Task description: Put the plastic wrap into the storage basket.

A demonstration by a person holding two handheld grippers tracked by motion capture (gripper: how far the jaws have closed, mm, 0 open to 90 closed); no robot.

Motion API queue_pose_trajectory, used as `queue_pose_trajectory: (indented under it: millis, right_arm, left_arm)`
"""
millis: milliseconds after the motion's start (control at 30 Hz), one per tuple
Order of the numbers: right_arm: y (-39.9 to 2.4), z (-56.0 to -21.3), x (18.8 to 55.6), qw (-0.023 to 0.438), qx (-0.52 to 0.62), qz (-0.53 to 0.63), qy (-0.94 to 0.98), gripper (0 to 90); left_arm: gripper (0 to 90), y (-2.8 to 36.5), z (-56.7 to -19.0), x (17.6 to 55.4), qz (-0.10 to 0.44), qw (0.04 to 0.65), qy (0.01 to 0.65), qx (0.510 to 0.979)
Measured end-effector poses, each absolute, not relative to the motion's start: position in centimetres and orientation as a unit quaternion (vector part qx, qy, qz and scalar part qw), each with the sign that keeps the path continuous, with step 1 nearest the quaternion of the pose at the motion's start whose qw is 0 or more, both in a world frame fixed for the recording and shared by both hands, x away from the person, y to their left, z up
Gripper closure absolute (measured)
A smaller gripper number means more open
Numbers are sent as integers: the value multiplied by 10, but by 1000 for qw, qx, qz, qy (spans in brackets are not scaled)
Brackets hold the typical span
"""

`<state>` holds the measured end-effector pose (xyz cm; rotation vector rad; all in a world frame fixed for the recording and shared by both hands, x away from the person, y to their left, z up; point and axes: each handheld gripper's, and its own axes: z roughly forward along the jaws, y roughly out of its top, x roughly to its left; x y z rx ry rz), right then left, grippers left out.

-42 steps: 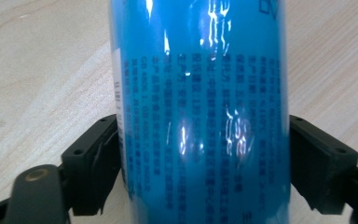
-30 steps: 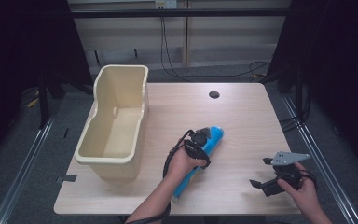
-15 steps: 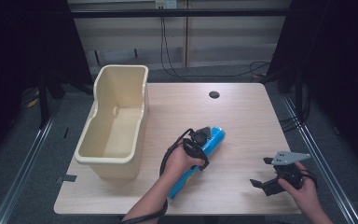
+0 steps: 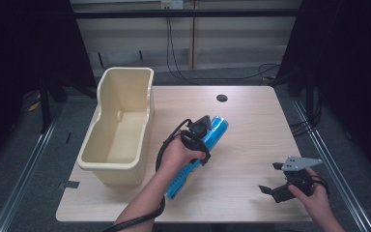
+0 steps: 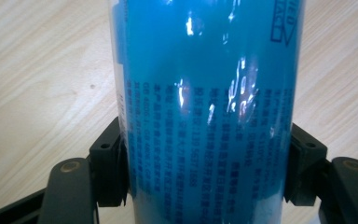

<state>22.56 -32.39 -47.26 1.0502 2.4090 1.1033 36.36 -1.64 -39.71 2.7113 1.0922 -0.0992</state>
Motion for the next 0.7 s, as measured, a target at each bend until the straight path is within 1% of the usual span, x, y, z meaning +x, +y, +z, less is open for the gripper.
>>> queue_pose_trajectory:
  millis: [133, 500, 700]
  right_arm:
    - [-323, -473, 226, 145, 366, 384, 836, 0]
    - [-323, -473, 226, 146, 365, 386, 835, 0]
    - [-323, -472, 226, 148, 366, 385, 834, 0]
  left_arm:
    - [321, -14, -384, 364, -38, 108, 384, 916]
    - [321, -2, -351, 369, -47, 117, 388, 913]
    - [321, 9, -337, 370, -43, 120, 396, 909]
